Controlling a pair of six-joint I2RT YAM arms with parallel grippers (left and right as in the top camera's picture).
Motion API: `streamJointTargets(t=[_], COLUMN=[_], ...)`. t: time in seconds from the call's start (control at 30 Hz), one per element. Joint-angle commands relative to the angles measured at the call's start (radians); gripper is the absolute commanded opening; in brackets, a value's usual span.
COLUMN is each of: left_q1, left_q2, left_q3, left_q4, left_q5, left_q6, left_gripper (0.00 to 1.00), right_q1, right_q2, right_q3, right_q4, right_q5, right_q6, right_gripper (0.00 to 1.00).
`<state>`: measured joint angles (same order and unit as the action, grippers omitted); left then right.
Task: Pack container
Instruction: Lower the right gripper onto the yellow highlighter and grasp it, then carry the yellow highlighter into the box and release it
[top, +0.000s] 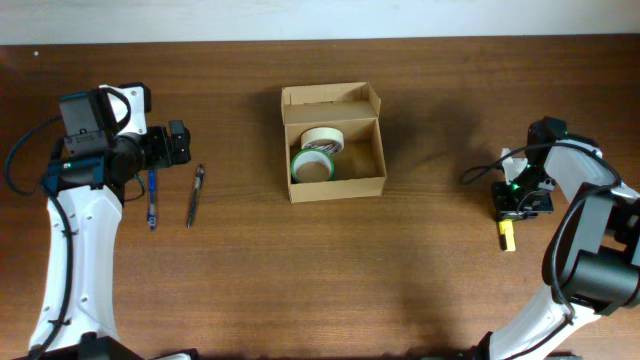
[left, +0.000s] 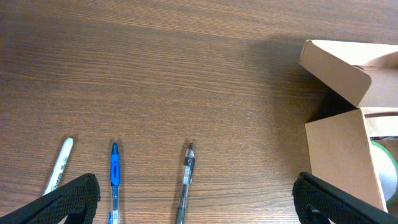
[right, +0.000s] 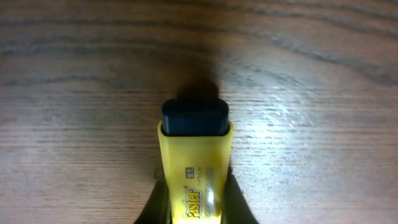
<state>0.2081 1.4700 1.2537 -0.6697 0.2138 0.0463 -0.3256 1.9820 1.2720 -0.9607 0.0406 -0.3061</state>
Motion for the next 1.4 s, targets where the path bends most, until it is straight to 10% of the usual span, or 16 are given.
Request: streamJointTargets(t=[0.0, 0.63, 1.03, 1.37], left_q1=[0.002, 0.002, 0.002, 0.002], left_q2=[0.006, 0.006, 0.006, 0.006], left_q3=[0.015, 0.015, 0.015, 0.015], left_q4=[-0.001, -0.001, -0.001, -0.001], left_q5=[0.014, 0.014, 0.014, 0.014], left_q6=[0.019, 0.019, 0.019, 0.019], left_gripper=[0.99, 0.99, 0.99, 0.99], right_q1=[0.029, 0.543, 0.860, 0.869], right_q2=[0.066, 0.023, 0.098, 0.204], right_q3=[-0.011, 1.028, 1.022, 1.022], right_q4=[0.019, -0.514, -0.496, -0.472], right_q5=[-0.084, -0.284, -0.160, -0.171], right_q6=[0.011, 0.030, -0.573, -0.742], right_gripper=[0.04, 0.04, 0.04, 0.04])
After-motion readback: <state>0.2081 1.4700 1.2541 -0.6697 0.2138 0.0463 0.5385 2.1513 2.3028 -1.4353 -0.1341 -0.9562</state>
